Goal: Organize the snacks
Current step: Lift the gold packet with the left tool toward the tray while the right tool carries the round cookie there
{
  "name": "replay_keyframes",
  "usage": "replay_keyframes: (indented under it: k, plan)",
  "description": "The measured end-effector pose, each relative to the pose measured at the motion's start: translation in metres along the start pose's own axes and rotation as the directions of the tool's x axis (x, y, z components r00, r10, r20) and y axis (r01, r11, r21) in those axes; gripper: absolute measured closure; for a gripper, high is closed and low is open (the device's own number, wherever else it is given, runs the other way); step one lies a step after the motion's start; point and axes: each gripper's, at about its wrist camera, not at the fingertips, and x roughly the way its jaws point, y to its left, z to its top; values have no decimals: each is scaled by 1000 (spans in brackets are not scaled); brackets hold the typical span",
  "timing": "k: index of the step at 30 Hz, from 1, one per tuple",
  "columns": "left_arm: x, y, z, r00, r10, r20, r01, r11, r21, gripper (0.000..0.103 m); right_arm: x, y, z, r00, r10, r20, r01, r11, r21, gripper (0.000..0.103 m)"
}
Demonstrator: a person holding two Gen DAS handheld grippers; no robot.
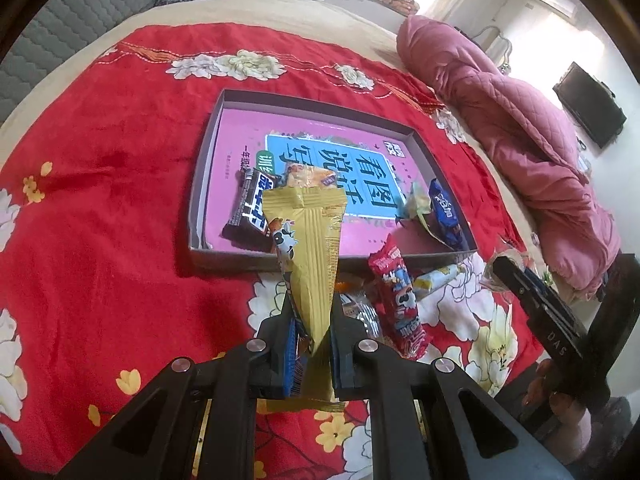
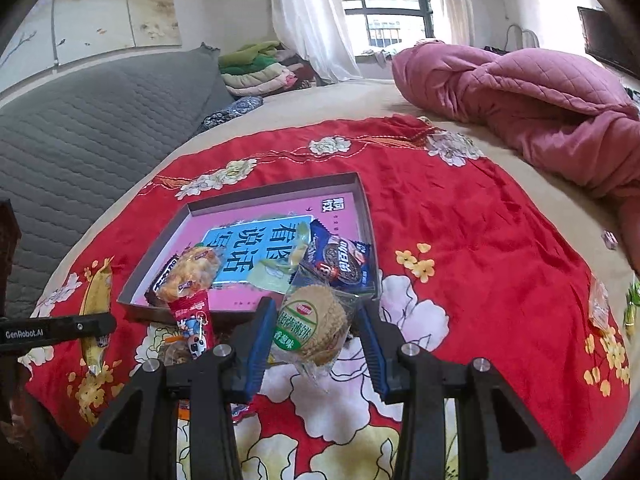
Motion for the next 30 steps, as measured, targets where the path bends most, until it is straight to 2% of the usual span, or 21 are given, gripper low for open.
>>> replay_keyframes:
  k: [30]
  plan:
    - [4,24,42,997,34,68,-29,997,-70,90,22,13,7,999,44,11,-44,998,-40,61]
